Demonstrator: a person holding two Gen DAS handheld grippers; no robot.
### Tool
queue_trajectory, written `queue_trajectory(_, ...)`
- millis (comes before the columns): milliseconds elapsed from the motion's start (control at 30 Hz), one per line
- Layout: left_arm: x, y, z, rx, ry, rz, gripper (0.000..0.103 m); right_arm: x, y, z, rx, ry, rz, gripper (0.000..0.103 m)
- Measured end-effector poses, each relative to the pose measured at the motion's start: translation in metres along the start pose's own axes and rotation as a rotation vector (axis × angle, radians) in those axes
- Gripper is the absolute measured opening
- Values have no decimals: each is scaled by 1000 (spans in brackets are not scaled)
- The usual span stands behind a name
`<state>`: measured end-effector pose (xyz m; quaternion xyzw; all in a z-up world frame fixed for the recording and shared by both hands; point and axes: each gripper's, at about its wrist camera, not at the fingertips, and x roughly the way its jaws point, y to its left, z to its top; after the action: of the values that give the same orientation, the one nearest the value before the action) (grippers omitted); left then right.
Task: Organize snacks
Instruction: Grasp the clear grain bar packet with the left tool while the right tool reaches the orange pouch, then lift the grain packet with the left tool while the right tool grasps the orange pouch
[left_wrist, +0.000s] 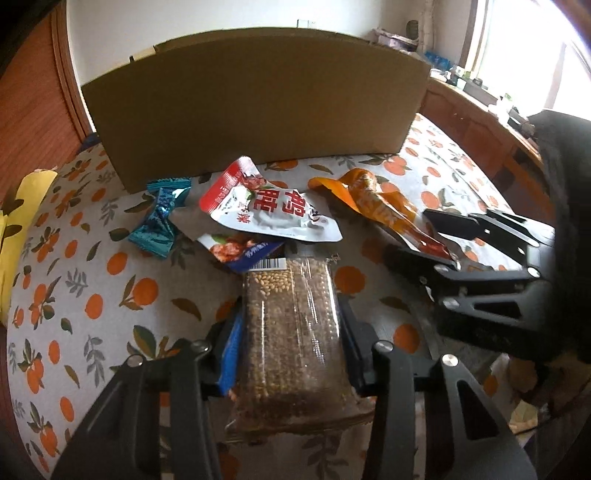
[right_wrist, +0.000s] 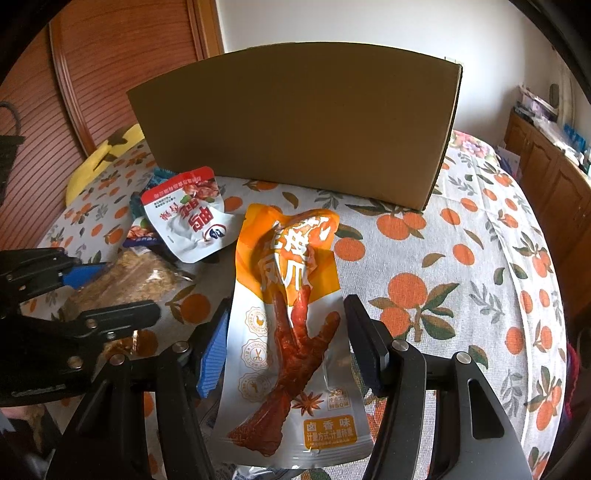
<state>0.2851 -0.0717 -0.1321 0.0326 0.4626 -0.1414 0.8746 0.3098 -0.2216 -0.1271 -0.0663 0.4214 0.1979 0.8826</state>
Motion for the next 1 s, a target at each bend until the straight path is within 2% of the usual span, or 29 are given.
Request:
queue_trajectory(533,-61,9,-21,24,-141,15,44,3,3,0,-16,4,-17,60)
queue_trajectory(1000,-72,19,-42,-13,-186,27,44,6,6,0,-29,8,-31,60)
